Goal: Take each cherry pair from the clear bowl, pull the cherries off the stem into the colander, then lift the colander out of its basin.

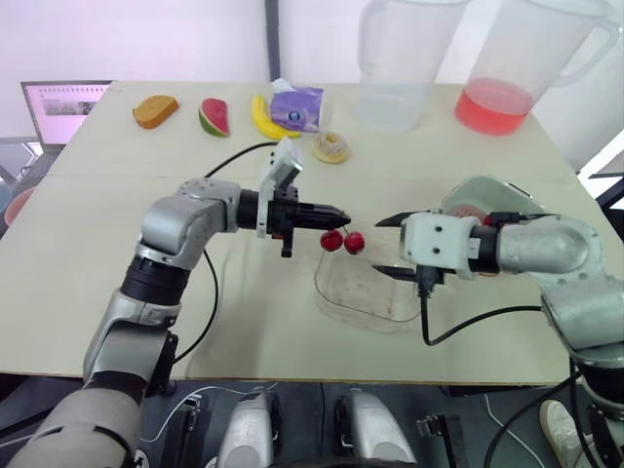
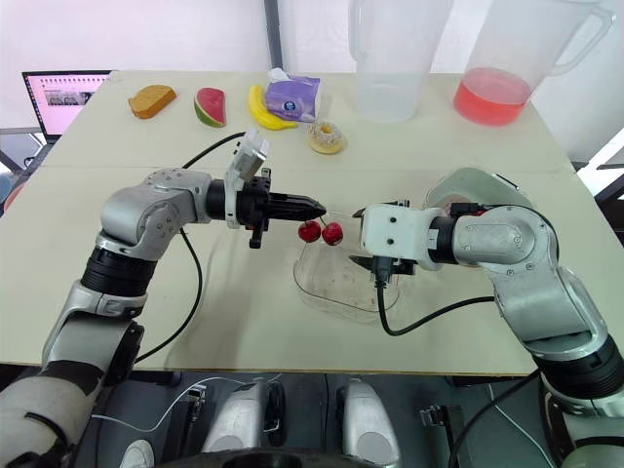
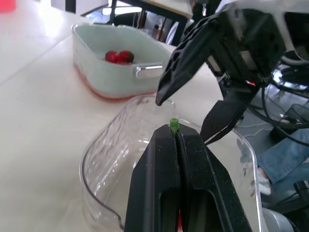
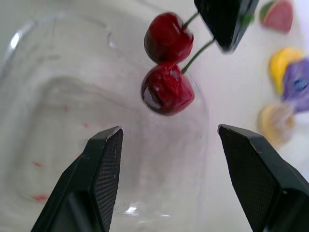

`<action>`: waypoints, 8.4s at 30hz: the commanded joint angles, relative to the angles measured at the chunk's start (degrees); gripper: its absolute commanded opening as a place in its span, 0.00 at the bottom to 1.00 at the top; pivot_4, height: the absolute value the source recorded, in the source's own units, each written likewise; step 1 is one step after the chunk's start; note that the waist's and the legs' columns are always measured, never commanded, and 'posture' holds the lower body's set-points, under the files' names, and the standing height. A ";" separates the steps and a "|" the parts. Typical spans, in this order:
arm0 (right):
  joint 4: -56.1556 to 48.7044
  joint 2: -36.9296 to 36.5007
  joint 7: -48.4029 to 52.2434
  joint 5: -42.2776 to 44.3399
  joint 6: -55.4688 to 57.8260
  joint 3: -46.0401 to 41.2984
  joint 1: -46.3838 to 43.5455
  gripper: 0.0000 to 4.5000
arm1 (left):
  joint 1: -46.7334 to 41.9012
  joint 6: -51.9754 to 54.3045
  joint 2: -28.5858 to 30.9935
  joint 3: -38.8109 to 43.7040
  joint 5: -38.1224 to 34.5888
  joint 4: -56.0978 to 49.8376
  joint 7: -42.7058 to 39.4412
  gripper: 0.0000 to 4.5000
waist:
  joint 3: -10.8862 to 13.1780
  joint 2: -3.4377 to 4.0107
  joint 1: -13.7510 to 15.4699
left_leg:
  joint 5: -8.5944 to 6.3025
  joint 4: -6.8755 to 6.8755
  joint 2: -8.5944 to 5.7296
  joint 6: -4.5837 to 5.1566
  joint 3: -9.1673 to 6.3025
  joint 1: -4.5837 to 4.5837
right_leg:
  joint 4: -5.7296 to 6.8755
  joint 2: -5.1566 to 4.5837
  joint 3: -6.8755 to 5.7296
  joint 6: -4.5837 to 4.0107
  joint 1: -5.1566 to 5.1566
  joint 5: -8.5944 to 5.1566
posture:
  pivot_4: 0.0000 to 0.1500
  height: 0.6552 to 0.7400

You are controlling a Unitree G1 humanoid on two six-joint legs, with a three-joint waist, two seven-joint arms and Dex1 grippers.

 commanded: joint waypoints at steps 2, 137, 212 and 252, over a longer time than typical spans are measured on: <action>-4.78 4.00 -3.21 9.40 19.04 -2.58 -5.34 0.75 | -1.19 -0.55 0.61 2.81 -2.62 -2.49 -1.85 0.00 | 0.00 0.01 0.05 | 0.00 0.00 0.00 0.01 0.00 0.00 | 0.00 0.00 0.00 0.00 0.00 0.00 | 1.00 1.00; 2.27 20.00 -36.73 47.59 37.77 -12.86 -10.58 0.98 | 1.50 3.83 2.50 5.79 -9.07 -10.32 3.55 0.00 | 0.00 0.06 0.05 | -0.22 -0.09 -0.05 0.37 -0.01 -0.09 | -0.10 -0.04 0.03 0.01 -0.06 0.00 | 1.00 1.00; -1.08 5.84 -26.80 47.45 20.80 -20.07 -3.67 0.99 | 24.94 12.60 -10.40 50.33 -45.30 -14.28 82.55 0.00 | 0.00 -0.06 0.19 | -0.21 -0.16 -0.05 0.35 -0.07 -0.02 | -0.13 -0.15 -0.01 0.02 0.05 0.01 | 1.00 1.00; 2.12 1.49 -32.18 46.99 18.20 -24.28 5.43 1.00 | 29.62 -1.09 13.60 31.45 -22.83 -15.46 55.82 0.99 | 0.00 -0.10 0.21 | -0.20 -0.17 -0.05 0.33 -0.03 -0.02 | -0.20 -0.14 -0.04 -0.01 0.04 0.00 | 1.00 1.00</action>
